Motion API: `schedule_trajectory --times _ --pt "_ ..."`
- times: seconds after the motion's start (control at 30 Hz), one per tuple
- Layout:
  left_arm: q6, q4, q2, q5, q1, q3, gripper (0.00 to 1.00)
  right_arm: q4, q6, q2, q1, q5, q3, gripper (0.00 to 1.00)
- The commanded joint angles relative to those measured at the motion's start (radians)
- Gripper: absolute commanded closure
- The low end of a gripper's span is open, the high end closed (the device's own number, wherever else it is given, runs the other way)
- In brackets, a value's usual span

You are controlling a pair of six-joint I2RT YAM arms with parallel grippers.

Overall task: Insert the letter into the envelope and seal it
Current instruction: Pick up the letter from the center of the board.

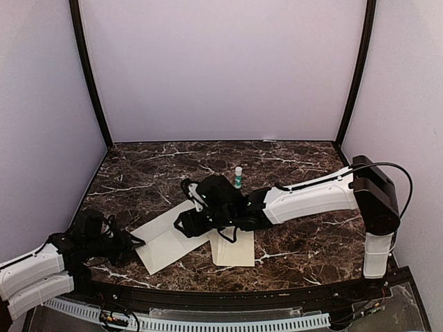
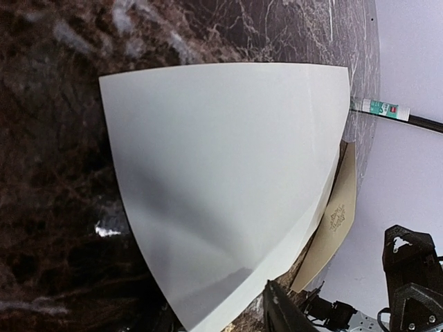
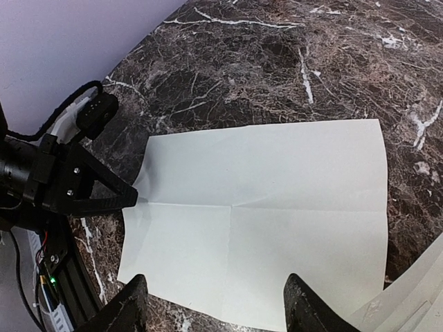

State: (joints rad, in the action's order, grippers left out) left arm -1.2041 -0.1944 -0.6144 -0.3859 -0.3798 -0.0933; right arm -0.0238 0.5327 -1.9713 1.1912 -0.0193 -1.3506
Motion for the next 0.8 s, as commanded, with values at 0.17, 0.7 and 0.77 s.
schedule_trajectory --times 0.17,0.7,0.77 --pt "-0.014 0.068 -0.007 0.029 0.004 0.077 0.75 0.002 0.0 0.035 -0.002 -0.019 -0.019 0.36" --pt "0.077 0.133 0.033 -0.012 0.004 -0.03 1.0 -0.043 -0.017 0.215 -0.001 -0.025 0.113 0.33" --pt "0.163 0.147 0.022 -0.045 0.004 -0.103 1.0 -0.048 -0.053 0.264 0.007 -0.021 0.14 0.3"
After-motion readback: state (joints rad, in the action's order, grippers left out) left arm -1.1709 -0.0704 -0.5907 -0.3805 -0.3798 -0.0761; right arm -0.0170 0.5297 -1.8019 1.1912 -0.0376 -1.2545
